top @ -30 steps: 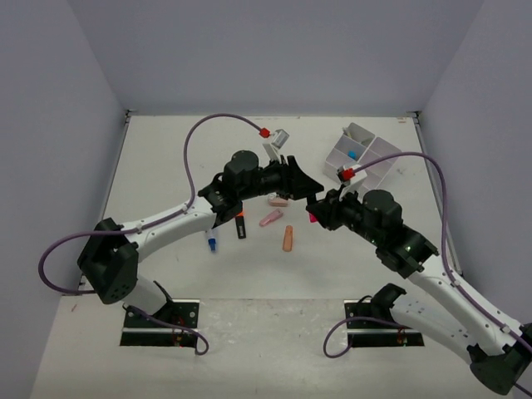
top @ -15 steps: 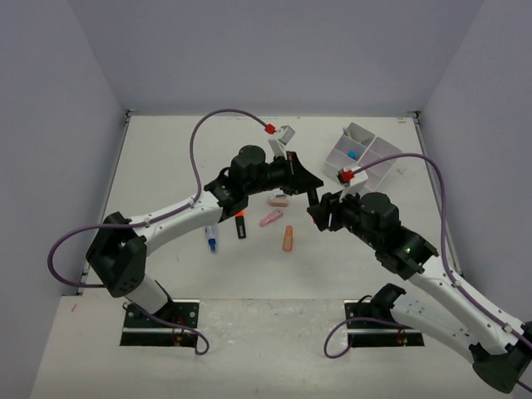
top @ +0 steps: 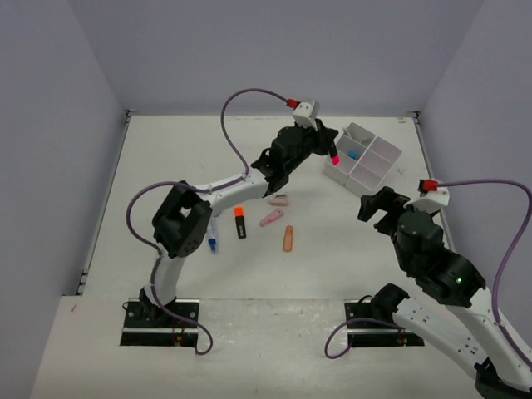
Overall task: Sort the stationery into containers
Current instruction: Place the pen in the storage box.
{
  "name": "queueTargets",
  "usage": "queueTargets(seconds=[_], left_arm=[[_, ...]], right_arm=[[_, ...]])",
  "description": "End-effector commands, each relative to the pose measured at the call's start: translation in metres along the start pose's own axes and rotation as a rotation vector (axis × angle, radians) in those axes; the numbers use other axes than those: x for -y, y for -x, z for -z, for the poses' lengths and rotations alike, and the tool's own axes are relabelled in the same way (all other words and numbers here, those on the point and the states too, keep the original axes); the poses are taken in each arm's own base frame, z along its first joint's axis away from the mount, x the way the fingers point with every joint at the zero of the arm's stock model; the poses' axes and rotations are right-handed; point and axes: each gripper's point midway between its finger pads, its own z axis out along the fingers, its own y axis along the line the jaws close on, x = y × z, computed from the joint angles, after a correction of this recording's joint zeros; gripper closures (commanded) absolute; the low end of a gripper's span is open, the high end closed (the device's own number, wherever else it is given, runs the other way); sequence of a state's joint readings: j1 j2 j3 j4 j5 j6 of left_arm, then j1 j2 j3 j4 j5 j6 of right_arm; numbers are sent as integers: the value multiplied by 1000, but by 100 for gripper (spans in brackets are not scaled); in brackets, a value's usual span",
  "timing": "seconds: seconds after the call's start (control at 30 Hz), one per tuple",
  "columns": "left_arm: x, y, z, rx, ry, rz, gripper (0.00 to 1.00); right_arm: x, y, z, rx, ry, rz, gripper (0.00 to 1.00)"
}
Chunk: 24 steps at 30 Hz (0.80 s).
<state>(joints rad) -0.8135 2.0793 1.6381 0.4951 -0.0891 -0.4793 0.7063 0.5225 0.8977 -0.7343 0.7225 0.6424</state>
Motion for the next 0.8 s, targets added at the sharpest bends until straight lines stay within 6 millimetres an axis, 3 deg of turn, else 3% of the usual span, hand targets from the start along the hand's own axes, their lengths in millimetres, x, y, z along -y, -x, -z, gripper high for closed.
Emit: queueTargets(seconds=[0.0,0.1,0.17,0.2,0.27,0.47,0.57,0.63,0.77], left_arm=[[-15,29,-48,197,62,-79,100],[-27,19,-75,231,102,-77,100],[-26,25,-83,259,95,-69,100],[-35,11,-89,250,105,-69,100],[-41,3,-94,264,113,-61,100],[-51,7,-99,314,111,-28,100],[-60,-12,-104,291,120,-36,98],[-63,-21,-106,278,123,-34,88],[-65,-36,-108,248,110,-25,49]], right_arm=[[7,21,9,59,-34,-83,1],[7,20,8,67,-25,-84,1],[4,19,8,67,-6,-85,1],[3,20,8,70,0,-82,1],[0,19,8,65,14,-74,1],[-7,17,5,47,39,-33,1],[-6,19,10,56,57,-45,1],[-6,22,13,63,72,-49,1],[-7,26,16,69,83,-37,1]])
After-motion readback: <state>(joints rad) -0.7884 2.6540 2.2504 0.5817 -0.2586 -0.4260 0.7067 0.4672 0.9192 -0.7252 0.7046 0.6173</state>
